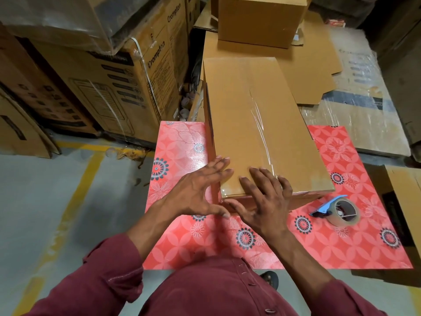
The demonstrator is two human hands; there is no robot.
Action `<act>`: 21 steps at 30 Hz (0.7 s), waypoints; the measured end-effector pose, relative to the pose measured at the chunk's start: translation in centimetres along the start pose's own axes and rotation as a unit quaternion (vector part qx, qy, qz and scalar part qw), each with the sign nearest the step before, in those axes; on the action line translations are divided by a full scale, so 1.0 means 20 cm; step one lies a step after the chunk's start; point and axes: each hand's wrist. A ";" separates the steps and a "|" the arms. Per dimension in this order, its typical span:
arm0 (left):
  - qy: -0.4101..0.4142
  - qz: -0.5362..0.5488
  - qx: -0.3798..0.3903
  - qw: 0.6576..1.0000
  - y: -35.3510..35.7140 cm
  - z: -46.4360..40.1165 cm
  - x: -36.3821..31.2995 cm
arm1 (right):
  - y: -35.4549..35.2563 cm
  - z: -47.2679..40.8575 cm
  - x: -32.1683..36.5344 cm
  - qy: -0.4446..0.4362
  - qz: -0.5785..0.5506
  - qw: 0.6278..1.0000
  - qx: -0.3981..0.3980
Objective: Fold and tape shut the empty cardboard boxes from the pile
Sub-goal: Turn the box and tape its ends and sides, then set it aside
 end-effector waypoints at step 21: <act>0.124 -0.081 0.002 0.989 -0.08 -0.05 0.11 | -0.03 0.03 -0.03 -0.015 0.011 0.999 0.044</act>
Point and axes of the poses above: each hand's wrist, its own z-axis away from the middle knuckle, its own y-axis out of the palm, x = y × z, and after that the axes turned 5 degrees about z, right-handed
